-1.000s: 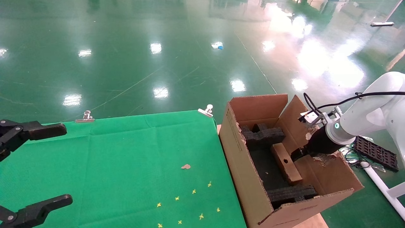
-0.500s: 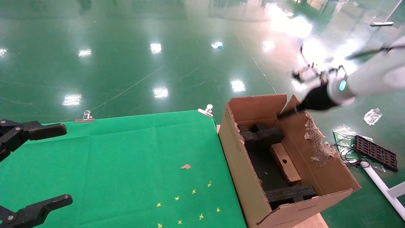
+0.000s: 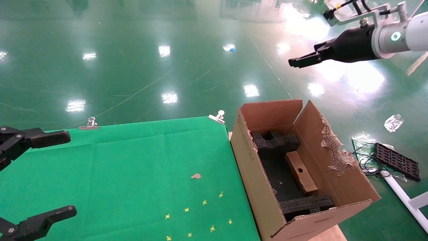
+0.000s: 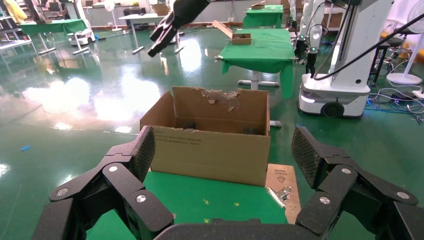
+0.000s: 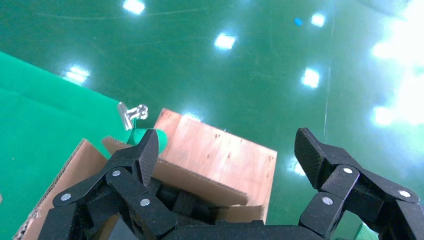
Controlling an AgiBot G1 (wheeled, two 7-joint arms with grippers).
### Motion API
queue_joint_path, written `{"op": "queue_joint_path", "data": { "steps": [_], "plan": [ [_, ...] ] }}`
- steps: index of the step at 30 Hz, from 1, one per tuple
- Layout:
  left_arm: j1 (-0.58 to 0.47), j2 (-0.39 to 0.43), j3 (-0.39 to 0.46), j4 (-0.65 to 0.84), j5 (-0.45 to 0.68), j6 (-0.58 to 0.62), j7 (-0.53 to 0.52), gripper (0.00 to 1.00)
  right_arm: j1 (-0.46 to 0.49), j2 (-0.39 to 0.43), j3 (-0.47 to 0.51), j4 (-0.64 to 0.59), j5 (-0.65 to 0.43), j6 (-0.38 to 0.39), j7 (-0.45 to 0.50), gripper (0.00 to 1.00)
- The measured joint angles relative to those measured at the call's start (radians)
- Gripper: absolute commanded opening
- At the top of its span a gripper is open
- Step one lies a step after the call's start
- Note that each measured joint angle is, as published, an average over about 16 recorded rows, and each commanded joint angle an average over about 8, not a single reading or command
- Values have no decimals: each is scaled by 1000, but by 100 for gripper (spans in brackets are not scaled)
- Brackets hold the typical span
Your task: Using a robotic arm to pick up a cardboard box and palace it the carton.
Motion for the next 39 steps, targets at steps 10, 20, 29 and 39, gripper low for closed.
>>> {"op": "queue_joint_path", "data": {
  "steps": [10, 20, 29, 39],
  "plan": [
    [0, 0, 0, 1, 0, 0, 0, 100, -110, 32, 146, 129, 53, -42, -40, 100],
    [0, 0, 1, 1, -1, 0, 1, 100, -291, 64, 355, 308, 115, -121, -82, 100],
    [-1, 0, 1, 1, -1, 0, 1, 100, -452, 92, 540, 466, 169, -191, -120, 100],
    [-1, 0, 1, 1, -1, 0, 1, 100, -629, 124, 744, 641, 229, -268, -161, 100]
  ]
}}
